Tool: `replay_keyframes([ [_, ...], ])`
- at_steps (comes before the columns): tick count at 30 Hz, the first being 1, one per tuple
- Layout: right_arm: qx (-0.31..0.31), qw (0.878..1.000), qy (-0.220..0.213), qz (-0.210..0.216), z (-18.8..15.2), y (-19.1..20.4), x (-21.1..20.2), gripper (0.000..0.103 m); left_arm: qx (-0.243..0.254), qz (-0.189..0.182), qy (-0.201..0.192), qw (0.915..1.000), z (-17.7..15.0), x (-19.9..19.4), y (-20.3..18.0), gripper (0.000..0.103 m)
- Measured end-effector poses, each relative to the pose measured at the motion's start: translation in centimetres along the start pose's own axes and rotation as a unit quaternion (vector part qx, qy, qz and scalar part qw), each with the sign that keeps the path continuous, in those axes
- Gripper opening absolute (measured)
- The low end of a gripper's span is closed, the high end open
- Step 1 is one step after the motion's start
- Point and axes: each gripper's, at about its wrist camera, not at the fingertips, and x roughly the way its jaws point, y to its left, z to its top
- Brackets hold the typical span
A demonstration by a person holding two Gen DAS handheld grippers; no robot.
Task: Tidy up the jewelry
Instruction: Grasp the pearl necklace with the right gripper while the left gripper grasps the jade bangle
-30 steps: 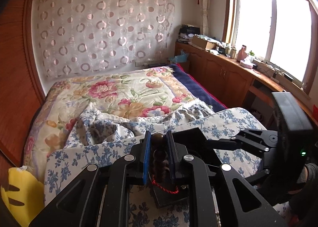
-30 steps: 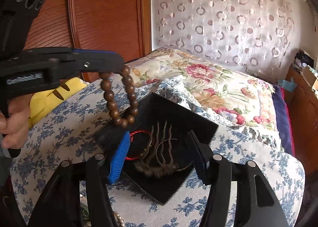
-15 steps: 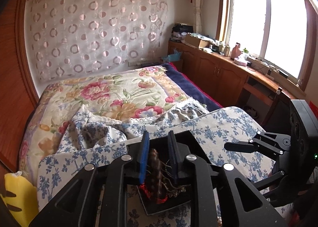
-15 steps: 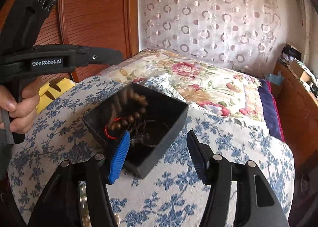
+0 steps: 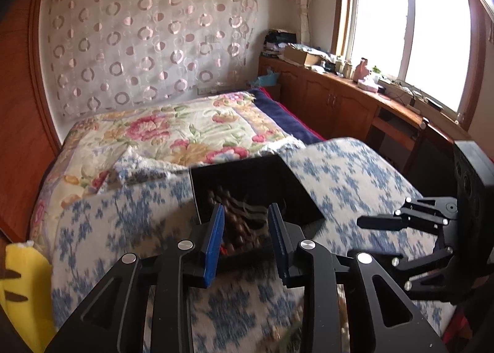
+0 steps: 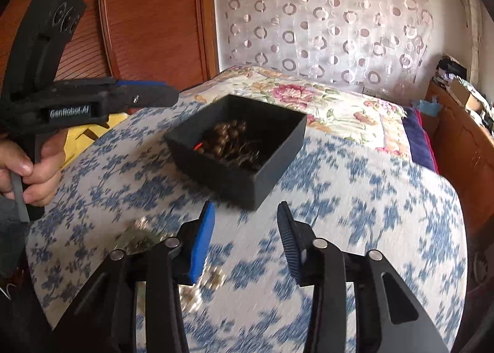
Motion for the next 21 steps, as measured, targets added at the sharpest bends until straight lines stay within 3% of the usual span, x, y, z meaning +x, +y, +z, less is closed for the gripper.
replay_keyframes([
  [8, 0.012, 1.0, 0.018, 0.005, -3.0, 2.2, -0.5, 0.037, 0.004, -0.013, 0.019, 0.9997, -4.2, -1.0, -1.0, 0.03],
  [21, 0.011, 0.999, 0.038, -0.004, -3.6, 5.5, 0.7, 0.032, 0.004, -0.004, 0.022, 0.9997, -8.6, -3.8, -0.7, 0.031],
])
